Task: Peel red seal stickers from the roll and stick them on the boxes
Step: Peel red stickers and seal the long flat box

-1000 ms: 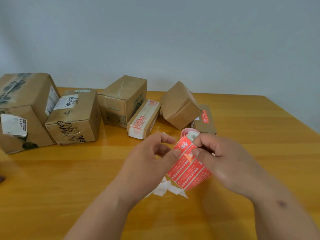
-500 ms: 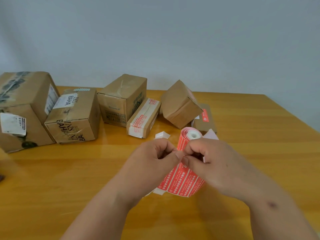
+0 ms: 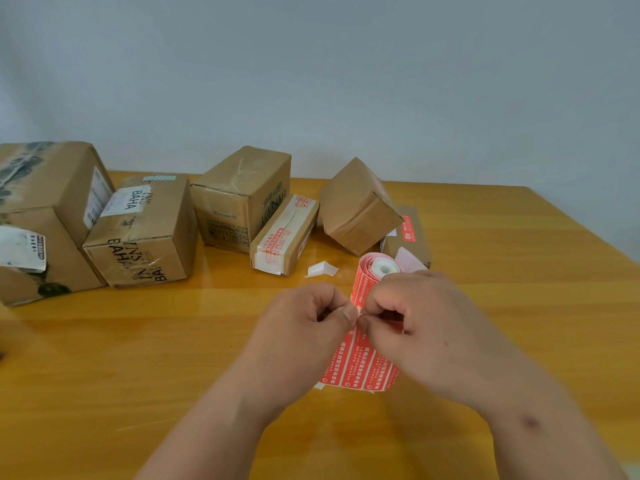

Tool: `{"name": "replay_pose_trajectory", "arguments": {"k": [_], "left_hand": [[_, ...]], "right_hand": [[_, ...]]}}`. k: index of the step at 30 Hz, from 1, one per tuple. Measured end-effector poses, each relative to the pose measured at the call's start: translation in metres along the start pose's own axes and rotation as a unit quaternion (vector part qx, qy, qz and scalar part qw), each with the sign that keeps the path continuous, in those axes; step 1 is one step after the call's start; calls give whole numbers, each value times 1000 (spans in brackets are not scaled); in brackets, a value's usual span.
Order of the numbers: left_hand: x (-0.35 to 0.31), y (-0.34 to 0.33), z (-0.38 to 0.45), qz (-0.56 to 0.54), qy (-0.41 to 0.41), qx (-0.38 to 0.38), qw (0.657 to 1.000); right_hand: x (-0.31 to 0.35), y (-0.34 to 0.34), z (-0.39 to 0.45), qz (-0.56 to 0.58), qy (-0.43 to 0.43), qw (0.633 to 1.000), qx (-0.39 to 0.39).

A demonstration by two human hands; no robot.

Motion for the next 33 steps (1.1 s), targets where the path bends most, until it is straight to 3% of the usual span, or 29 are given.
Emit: {"name": "replay_pose_trajectory", "arguments": {"k": [28, 33], "left_hand": [[3, -9, -3, -33, 21, -17, 999], [3, -9, -4, -36, 22, -18, 999]], "right_hand": [[-3, -8, -3, -28, 39, 998, -27], [-5, -7, -2, 47, 25, 998, -24]]}}
Point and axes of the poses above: each hand's wrist, its own z-axis towards the middle knuckle, its own y-axis out of the back of the hand, x = y × z, the point moved 2 cm from there along z, towards the middle knuckle, and after that the axes turned 4 degrees about -z, right-handed, at the moved point
